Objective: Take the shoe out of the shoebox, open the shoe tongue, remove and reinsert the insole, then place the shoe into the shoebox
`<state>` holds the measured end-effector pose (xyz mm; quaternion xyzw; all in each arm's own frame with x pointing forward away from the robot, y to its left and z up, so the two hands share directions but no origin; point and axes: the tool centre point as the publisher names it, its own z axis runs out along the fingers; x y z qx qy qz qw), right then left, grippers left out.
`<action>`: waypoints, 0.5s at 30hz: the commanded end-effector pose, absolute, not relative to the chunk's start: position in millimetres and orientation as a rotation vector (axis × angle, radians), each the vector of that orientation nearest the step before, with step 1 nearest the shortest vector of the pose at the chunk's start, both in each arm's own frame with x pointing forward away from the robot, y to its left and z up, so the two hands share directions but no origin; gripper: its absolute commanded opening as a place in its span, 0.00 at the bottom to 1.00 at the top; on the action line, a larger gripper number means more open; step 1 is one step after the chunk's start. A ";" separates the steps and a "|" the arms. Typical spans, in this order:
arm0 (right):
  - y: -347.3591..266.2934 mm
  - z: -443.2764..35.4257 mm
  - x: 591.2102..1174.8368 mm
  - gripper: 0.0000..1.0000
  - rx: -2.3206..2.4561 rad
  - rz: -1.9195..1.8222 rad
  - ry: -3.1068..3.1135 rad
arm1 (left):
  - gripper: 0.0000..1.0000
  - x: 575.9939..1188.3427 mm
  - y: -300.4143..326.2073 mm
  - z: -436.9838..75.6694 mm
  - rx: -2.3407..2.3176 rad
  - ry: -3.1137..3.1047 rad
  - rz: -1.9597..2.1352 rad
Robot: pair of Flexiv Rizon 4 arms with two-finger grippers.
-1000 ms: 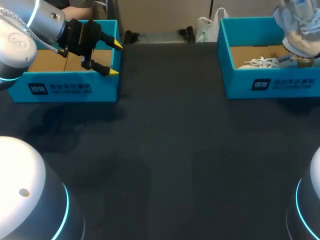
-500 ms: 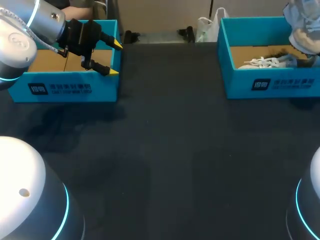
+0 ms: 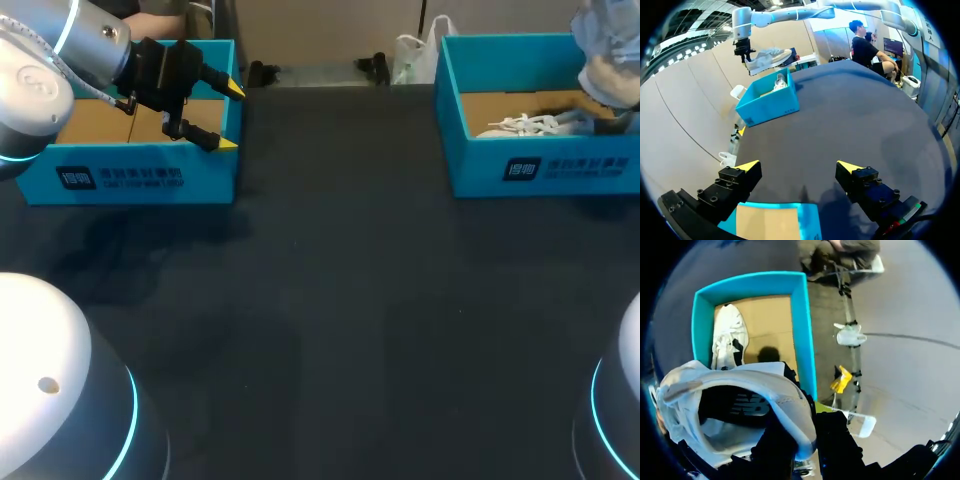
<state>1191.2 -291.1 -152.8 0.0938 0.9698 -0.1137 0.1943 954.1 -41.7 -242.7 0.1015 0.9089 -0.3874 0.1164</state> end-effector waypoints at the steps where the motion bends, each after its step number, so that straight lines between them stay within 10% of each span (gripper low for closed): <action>1: -299.4 -146.6 1176.5 0.00 0.816 -0.385 2.540 | 1.00 954.8 -42.1 -242.6 0.299 2.664 -1.132; 15: -319.6 -145.7 1168.0 0.00 1.572 -0.386 2.125 | 1.00 954.8 -42.1 -242.6 0.299 2.664 -1.132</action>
